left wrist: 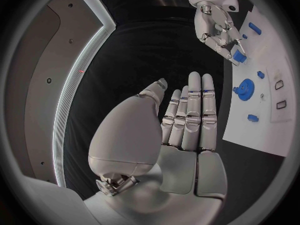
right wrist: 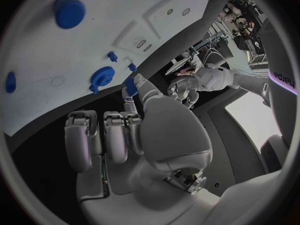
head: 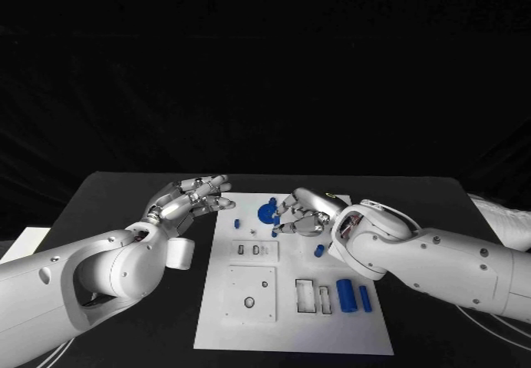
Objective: Assemble the parts on the task board
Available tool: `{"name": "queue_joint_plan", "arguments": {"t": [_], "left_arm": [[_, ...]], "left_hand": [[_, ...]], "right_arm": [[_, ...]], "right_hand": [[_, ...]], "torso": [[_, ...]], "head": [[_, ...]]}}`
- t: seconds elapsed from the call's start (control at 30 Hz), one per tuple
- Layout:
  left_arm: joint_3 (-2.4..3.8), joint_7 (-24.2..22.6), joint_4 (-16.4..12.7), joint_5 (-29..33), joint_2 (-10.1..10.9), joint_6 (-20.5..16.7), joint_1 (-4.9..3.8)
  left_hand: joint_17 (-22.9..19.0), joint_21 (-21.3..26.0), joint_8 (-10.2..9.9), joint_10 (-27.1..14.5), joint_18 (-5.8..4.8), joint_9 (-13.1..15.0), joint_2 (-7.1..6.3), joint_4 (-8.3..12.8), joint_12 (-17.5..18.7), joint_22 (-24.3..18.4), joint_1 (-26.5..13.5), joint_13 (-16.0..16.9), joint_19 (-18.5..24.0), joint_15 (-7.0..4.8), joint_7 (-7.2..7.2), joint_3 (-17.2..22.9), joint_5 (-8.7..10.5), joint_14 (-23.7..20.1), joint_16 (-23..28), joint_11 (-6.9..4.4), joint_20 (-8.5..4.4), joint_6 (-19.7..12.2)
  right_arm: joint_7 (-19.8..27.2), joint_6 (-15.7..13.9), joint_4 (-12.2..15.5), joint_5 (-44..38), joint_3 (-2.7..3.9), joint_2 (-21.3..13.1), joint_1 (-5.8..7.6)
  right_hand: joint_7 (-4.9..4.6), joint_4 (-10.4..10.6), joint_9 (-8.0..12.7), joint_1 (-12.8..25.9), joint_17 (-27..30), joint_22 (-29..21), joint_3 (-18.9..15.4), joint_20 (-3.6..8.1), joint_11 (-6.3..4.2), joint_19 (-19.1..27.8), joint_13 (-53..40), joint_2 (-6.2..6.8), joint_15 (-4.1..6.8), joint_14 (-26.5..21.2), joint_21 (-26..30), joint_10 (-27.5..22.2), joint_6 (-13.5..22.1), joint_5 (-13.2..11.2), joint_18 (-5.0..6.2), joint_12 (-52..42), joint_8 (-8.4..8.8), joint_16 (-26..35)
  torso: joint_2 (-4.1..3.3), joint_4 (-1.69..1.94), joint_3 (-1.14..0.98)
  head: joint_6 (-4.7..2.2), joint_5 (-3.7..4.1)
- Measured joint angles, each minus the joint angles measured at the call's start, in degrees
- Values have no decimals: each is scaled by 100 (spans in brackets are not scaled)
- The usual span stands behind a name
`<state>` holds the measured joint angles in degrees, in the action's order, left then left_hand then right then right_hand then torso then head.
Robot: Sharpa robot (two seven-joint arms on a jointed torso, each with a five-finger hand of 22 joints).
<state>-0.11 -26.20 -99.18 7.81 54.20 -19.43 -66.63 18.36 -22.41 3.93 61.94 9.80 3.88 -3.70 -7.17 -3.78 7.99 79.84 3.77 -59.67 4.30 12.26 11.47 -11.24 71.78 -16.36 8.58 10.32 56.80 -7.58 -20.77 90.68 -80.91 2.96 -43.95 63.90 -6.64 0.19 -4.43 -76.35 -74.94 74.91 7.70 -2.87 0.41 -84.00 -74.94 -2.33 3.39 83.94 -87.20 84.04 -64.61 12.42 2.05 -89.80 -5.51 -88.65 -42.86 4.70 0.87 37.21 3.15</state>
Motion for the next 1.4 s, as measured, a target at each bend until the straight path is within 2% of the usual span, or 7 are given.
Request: {"name": "queue_joint_plan", "arguments": {"t": [0.23,0.47,0.83,1.23,1.33,1.4], "left_arm": [[0,1,21,3,-20,7,0],[0,2,25,5,-28,14,0],[-1,4,22,7,-28,23,0],[-1,8,22,8,-27,30,0],[-1,9,22,9,-24,30,0],[-1,9,22,9,-24,31,0]], "left_hand": [[5,0,0,0,0,0,0,0,0,0,0,0,0,0,0,0,0,0,0,0,0,0],[10,0,0,0,-1,0,0,0,0,0,0,0,0,0,0,0,0,0,0,0,0,0],[9,0,0,0,0,0,0,0,0,0,0,0,0,0,0,0,0,0,0,0,0,0],[8,0,0,0,-1,0,0,0,0,0,0,0,0,0,0,0,0,0,0,0,0,0],[8,0,0,0,0,0,0,0,0,0,0,0,0,0,0,0,0,0,0,0,0,0],[8,0,0,0,0,0,0,0,0,0,0,0,0,0,0,0,0,0,0,0,0,0]], "right_arm": [[-182,125,-97,-482,-53,328,-210],[-312,252,-226,-844,-94,542,-329],[-449,401,-340,-1143,-100,658,-368],[-514,482,-320,-1346,-91,665,-369],[-546,500,-309,-1398,-90,659,-369],[-565,512,-301,-1430,-90,655,-370]], "right_hand": [[1,8,-3,31,0,0,8,0,1,0,0,14,0,0,0,0,-1,-1,2,0,-1,0],[2,86,-55,69,1,-1,86,0,1,0,0,53,-1,0,0,0,-2,-4,4,0,-3,0],[6,105,-158,106,1,4,104,-1,2,0,0,90,-1,0,0,0,-6,-16,5,22,-4,0],[14,135,-131,136,2,3,114,-1,2,0,0,121,-1,0,0,1,-14,-27,6,50,-5,22],[44,149,-125,226,2,3,100,-1,2,0,1,212,-1,0,0,1,-44,-27,6,98,-12,22],[70,173,-114,279,2,2,79,-1,2,0,1,265,-1,0,0,1,-70,-26,7,167,49,31]], "torso": [[23,-1,25],[28,1,27],[24,-1,24],[23,-2,20],[23,-3,20],[22,-4,20]], "head": [[42,-58],[58,-75],[96,-78],[140,-81],[143,-82],[146,-84]]}}
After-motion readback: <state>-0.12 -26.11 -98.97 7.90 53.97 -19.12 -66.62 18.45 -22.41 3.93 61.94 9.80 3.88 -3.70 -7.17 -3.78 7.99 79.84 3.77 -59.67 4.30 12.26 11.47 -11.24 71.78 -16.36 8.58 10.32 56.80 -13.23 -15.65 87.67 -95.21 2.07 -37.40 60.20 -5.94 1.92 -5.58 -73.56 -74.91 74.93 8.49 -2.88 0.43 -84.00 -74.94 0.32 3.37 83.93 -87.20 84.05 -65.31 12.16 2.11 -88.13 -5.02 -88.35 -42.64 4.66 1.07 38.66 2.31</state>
